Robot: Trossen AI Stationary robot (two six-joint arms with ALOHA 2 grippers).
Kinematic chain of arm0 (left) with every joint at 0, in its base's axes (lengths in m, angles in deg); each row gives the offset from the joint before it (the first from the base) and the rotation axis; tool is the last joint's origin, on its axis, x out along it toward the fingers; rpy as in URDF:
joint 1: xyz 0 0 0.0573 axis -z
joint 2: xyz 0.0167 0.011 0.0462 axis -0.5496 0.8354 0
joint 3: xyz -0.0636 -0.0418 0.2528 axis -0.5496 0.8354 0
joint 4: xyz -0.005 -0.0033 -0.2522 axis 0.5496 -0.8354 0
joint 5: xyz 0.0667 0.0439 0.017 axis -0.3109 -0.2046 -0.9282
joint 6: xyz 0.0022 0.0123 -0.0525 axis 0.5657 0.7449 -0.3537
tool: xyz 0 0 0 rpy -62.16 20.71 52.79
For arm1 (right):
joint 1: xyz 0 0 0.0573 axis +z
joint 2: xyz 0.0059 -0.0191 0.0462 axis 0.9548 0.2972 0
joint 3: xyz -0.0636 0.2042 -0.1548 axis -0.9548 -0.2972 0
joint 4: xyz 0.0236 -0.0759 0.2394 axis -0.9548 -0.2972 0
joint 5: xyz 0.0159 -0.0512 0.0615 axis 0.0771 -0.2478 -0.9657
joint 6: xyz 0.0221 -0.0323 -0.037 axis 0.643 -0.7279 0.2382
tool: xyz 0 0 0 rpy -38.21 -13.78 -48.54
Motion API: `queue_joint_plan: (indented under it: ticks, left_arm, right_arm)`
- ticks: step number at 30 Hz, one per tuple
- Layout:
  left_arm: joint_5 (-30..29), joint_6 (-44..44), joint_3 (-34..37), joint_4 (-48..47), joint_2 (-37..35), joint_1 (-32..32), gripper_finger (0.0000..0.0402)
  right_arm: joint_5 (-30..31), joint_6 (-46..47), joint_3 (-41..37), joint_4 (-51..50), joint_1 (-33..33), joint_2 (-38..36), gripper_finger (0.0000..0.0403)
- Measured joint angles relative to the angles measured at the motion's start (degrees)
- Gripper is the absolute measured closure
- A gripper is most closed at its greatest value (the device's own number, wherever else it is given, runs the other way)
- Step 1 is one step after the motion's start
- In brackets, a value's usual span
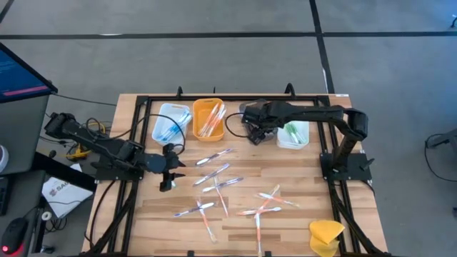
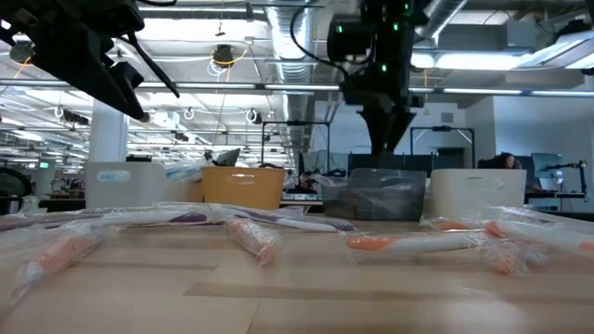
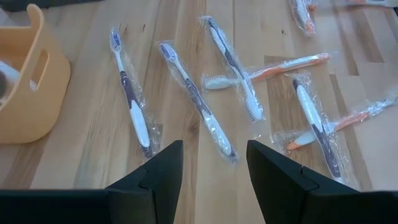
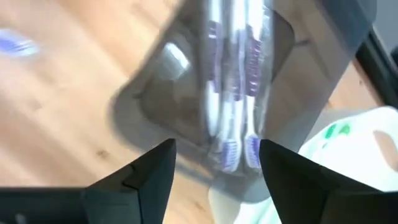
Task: Pick & Place Toothbrushes
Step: Put the orange toothbrush into the yellow bin
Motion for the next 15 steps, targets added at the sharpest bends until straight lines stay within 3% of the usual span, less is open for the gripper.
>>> queue_joint_plan:
  ticks: [7, 15]
  left_arm:
    - [-0.35, 2.35, 0.00, 0.34, 0.00, 0.00, 0.0229]
    - [-0.30, 4.93, 0.02, 1.41, 0.00, 0.00, 0.0229]
  right_arm:
    - [-3.30, -0.15, 8.34, -10.35, 10.08, -0.09, 0.0184]
    - [-12.26, 15.77, 9.72, -19.94, 25.01, 0.21, 0.0195]
